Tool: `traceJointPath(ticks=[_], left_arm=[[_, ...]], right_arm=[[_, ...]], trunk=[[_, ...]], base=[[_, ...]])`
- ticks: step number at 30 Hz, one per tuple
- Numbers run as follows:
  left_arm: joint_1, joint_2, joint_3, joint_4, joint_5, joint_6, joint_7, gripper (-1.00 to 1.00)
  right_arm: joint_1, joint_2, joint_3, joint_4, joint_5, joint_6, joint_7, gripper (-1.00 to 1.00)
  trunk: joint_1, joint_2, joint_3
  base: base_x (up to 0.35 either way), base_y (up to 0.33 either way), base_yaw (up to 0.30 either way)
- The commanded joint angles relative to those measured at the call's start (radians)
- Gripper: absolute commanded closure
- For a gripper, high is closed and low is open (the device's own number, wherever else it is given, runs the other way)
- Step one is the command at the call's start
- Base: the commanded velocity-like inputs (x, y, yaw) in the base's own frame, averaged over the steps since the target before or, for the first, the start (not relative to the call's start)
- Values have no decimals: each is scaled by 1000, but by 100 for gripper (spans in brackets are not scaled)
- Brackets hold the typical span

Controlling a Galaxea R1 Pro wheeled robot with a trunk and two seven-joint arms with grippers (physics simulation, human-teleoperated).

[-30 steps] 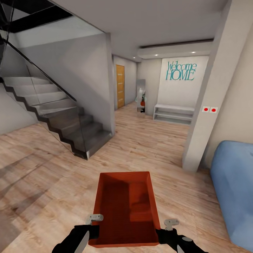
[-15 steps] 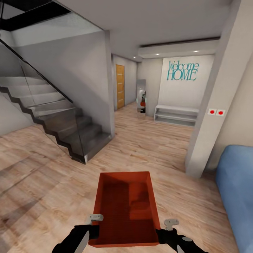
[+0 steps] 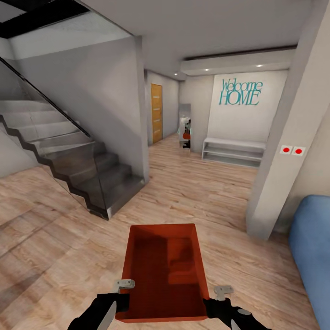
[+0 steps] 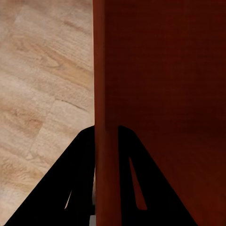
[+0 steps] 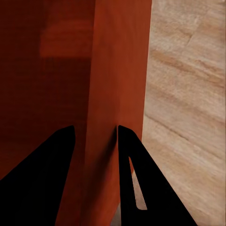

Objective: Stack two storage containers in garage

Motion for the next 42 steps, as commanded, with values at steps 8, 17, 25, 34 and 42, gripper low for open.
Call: traceJointPath(ticks=[8,17,25,34,42], left_arm=[[-1,1,42,-4,-23,-37,14,100],[-1,1,42,-4,-24,-37,14,100],[-1,1,42,-4,-24,-37,14,100],[-1,1,42,-4,-24,-37,14,100],[-1,1,42,-4,-24,-37,14,100]], right_arm=[[0,-1,21,2,-10,-5,2,100],[0,-1,21,2,-10,-5,2,100],[0,-1,20,2,-10,-5,2,100],[0,-1,21,2,-10,-5,3,100],[0,-1,20,2,-11,-5,2,100]], trunk=[[1,-2,-2],[1,-2,-2],[1,-2,-2],[1,-2,-2],[1,-2,-2]], base=[[328,0,0],[328,0,0],[328,0,0],[328,-46,0],[328,-129,0]])
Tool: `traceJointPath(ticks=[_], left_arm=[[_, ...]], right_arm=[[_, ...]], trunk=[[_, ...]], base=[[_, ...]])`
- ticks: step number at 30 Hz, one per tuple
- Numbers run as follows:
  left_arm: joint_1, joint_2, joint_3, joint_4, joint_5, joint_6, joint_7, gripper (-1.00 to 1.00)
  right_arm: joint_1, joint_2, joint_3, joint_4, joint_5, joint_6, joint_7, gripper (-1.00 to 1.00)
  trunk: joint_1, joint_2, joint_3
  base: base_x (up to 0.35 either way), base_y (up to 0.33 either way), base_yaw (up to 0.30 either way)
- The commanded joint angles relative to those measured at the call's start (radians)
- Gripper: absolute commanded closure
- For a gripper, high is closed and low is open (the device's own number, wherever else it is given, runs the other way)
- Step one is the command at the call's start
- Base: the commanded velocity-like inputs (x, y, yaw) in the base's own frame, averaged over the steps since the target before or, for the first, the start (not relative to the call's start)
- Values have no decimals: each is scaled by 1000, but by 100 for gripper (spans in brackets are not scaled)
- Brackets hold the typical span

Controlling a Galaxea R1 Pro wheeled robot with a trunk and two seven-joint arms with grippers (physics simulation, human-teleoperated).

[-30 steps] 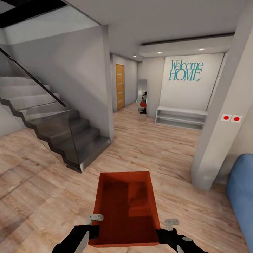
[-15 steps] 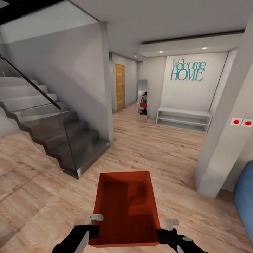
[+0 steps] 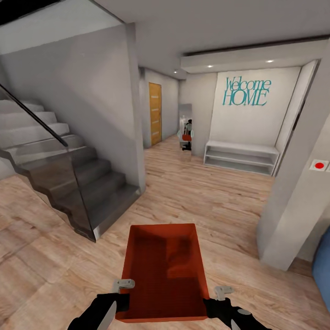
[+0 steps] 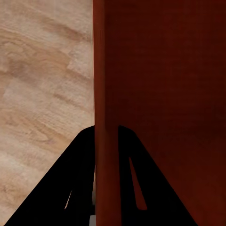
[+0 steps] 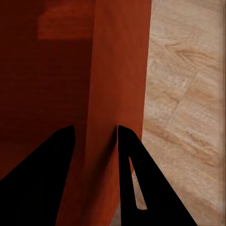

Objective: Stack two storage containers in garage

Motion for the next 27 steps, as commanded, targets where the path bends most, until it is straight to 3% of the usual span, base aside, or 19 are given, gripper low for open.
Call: traceJointPath(ticks=[1,27], left_arm=[[-1,1,42,-4,-24,-37,14,100],[-1,1,42,-4,-25,-37,14,100]], right_arm=[[0,-1,19,2,-9,-5,3,100],[0,-1,20,4,-12,-4,4,100]], trunk=[[1,-2,-2],[1,-2,-2]], base=[[328,-127,0],[328,-104,0]])
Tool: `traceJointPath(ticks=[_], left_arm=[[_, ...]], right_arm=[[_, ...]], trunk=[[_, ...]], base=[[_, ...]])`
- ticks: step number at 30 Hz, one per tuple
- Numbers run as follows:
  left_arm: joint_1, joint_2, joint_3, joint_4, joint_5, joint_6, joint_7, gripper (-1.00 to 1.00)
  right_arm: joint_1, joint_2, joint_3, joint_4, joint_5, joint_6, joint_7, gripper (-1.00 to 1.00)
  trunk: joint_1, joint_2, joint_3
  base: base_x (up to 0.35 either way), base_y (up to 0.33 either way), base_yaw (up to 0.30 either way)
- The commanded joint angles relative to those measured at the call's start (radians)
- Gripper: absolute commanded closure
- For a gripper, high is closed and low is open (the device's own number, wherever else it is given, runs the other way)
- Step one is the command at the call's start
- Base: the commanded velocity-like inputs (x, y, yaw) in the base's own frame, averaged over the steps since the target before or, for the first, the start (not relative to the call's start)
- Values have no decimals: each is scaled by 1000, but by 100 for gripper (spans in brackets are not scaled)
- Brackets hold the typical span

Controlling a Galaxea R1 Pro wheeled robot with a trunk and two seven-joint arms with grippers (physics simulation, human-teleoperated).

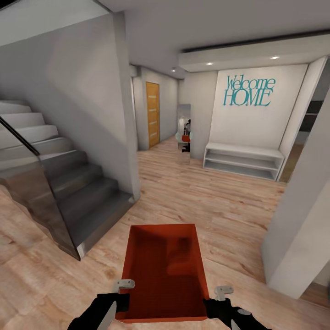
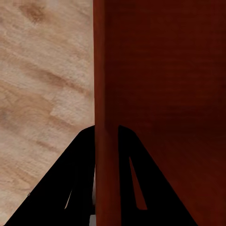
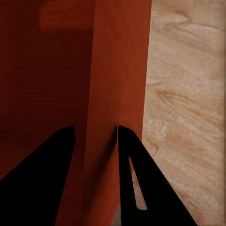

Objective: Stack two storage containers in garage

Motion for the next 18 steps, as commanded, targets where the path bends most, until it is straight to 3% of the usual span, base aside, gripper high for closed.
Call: traceJointPath(ticks=[1,11,18], left_arm=[[-1,1,42,-4,-24,-39,14,100],[-1,1,42,-4,-25,-39,14,100],[-1,1,42,-4,-25,-39,14,100]], right_arm=[[0,-1,19,2,-10,-5,4,100],[0,2,19,2,-12,-4,4,100],[0,22,19,4,-13,-5,4,100]], trunk=[[1,-2,-2],[1,-2,-2],[1,-2,-2]], base=[[328,-100,0],[328,-99,0],[328,-94,0]])
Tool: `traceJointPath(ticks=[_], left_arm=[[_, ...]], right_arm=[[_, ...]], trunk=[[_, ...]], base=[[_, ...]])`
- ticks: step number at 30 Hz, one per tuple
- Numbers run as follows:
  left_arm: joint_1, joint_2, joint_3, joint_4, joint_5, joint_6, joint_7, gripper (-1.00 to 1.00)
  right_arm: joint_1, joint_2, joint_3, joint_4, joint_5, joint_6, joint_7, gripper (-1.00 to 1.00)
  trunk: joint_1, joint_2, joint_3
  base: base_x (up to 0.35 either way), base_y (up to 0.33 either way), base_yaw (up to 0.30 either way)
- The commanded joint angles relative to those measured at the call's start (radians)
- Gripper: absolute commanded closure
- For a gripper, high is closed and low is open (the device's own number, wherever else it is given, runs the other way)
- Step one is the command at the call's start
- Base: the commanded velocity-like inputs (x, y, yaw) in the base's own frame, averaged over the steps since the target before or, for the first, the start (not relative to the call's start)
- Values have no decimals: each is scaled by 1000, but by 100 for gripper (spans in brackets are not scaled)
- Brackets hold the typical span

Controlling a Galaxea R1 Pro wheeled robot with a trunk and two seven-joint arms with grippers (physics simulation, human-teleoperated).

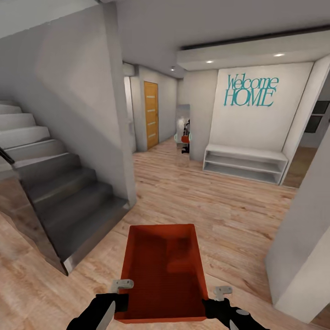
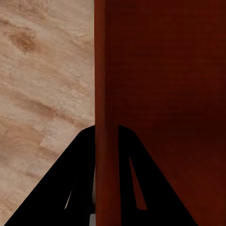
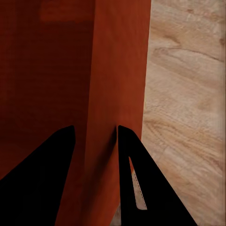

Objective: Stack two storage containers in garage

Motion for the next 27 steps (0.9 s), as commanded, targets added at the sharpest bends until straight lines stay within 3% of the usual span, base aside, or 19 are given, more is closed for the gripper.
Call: traceJointPath(ticks=[1,27], left_arm=[[-1,0,17,-4,-4,-44,25,100],[-1,-1,16,-4,-4,-44,25,100]], right_arm=[[0,13,13,2,-11,-5,16,100],[0,14,13,2,-12,-4,15,100]], trunk=[[1,-2,-2],[1,-2,-2]], base=[[328,-92,0],[328,-92,0]])
